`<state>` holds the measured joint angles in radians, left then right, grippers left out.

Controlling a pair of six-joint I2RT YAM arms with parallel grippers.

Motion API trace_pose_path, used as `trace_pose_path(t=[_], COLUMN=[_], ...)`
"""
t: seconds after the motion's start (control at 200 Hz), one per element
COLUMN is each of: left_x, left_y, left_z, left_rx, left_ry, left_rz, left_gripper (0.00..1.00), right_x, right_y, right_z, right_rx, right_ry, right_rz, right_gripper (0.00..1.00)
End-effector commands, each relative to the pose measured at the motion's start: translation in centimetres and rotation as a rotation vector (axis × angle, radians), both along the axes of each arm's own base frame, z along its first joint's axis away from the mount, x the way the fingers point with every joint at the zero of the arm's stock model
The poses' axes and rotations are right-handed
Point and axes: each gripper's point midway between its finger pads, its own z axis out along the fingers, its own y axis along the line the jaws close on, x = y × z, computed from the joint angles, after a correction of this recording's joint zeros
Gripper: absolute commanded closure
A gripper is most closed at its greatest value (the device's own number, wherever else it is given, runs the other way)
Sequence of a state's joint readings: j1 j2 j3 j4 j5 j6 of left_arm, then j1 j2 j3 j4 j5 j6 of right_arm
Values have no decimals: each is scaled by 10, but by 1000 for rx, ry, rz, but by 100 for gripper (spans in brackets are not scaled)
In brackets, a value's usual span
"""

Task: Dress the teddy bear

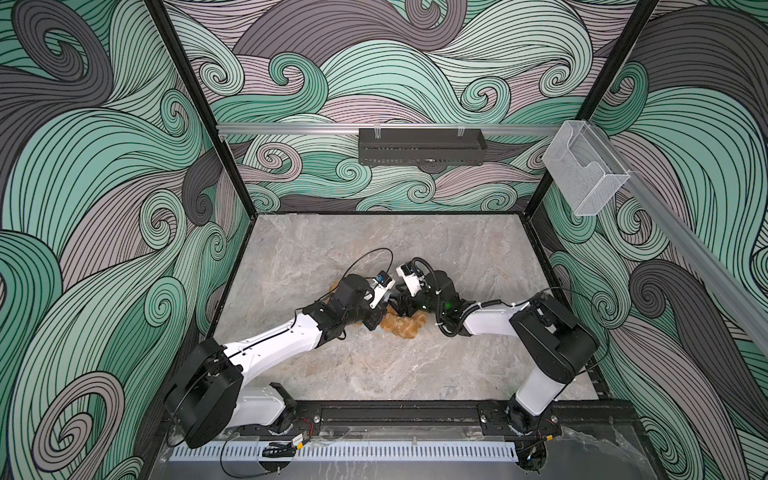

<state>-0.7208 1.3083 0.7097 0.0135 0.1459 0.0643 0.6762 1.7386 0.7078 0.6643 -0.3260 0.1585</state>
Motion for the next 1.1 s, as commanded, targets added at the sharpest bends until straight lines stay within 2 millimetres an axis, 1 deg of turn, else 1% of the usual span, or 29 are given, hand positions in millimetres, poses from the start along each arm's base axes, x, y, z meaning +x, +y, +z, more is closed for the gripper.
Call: trace_pose_path(t=[0.0, 0.085, 0.135, 0.16, 0.225, 0.345, 0.405, 0.495, 0.595, 0.72, 0.805, 0.955, 1.005, 1.09], left_x=[1, 3, 2, 1, -2, -13, -20, -30, -36, -38, -37, -37, -36, -33], left_y=[-34, -42, -47, -50, -54, -50, -46, -37, -24, -10, -3, -3, -5, -12], left_z=[36, 39, 44, 46, 47, 35, 27, 16, 3, -11, -17, -16, -12, 2], left_rx=[-110, -136, -162, -174, -181, -159, -150, -138, -126, -91, -68, -85, -109, -162], left_ry=[-59, -57, -57, -57, -59, -28, -10, 13, 19, 20, 12, 7, 2, -5], left_rz=[-137, -156, -172, -188, -212, -242, -255, -252, -211, -159, -131, -119, -118, -115], left_gripper=[100, 100, 100, 100, 100, 100, 100, 100, 100, 100, 100, 100, 100, 100], right_x=[1, 3, 8, 14, 27, 47, 54, 62, 69, 72, 73, 73, 73, 76], right_y=[11, 13, 10, 6, -7, -40, -57, -82, -100, -112, -119, -133, -136, -139], right_z=[1, -1, -4, -6, -11, -22, -28, -35, -39, -37, -34, -34, -35, -33], right_rx=[40, 41, 39, 35, 31, 27, 42, 102, 135, 130, 128, 101, 86, 48], right_ry=[3, 6, 19, 23, 60, 172, 222, 283, 314, 310, 307, 313, 308, 287], right_rz=[4, -11, -51, -94, -208, -434, -534, -653, -715, -748, -766, -814, -824, -827], right_gripper=[31, 30, 31, 31, 38, 52, 54, 55, 55, 54, 52, 43, 41, 38])
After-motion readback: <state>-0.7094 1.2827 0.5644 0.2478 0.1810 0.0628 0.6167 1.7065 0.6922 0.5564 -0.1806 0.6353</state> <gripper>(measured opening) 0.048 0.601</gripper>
